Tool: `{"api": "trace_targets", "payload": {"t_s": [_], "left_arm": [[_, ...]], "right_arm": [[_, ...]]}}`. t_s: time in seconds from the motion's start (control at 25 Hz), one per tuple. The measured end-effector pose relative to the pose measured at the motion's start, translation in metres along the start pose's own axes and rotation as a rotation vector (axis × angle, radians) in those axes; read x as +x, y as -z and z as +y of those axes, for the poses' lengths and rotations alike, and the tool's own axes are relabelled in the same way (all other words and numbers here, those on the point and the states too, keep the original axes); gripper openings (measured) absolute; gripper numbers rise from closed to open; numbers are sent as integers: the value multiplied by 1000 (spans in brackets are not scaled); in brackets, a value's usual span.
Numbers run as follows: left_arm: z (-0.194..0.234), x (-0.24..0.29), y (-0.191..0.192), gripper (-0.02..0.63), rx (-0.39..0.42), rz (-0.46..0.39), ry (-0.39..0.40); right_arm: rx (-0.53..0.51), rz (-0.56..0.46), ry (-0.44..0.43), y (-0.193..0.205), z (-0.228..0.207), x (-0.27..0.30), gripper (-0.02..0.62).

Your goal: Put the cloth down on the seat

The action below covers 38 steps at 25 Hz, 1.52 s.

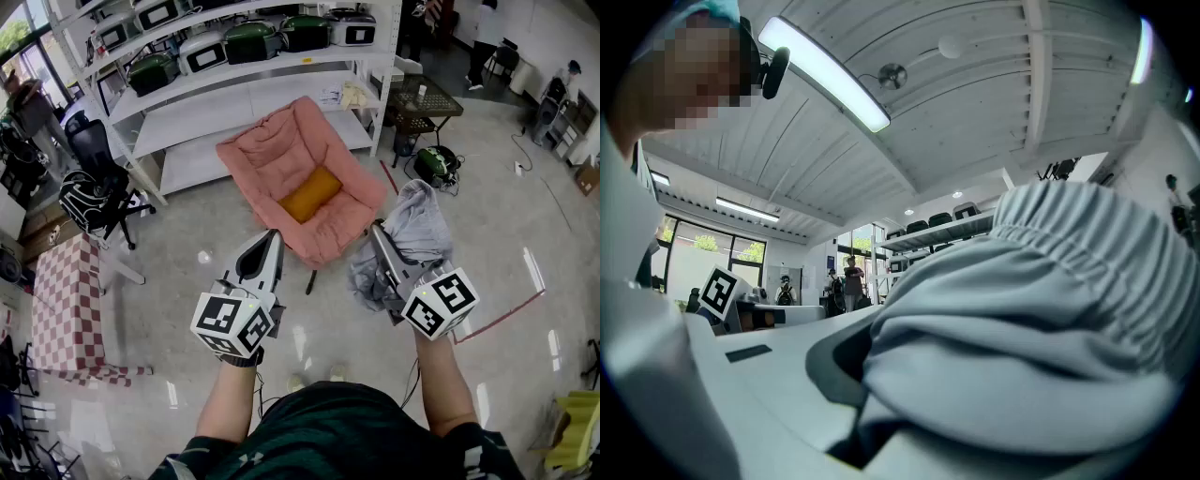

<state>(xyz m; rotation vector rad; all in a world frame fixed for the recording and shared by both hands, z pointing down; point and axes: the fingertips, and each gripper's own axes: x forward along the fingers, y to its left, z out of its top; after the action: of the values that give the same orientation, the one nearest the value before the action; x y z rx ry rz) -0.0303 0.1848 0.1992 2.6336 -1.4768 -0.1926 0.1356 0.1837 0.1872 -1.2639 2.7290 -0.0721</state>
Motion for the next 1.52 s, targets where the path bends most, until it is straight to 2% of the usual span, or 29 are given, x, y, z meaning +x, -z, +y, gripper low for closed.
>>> {"api": "trace_targets", "payload": {"t_s": [0.72,1.12,1.52], "left_arm": [[-18,9,-1,6,17,2,-4],[-24,26,1,6,28,-1,-34],[-24,47,14,6,38,25,-78]], "right_arm": [[-15,0,-34,-5,-12,-12,18],[-16,1,-48,-7,-37,-10,18],[-9,20,-45,8,-70,-14,18]]}}
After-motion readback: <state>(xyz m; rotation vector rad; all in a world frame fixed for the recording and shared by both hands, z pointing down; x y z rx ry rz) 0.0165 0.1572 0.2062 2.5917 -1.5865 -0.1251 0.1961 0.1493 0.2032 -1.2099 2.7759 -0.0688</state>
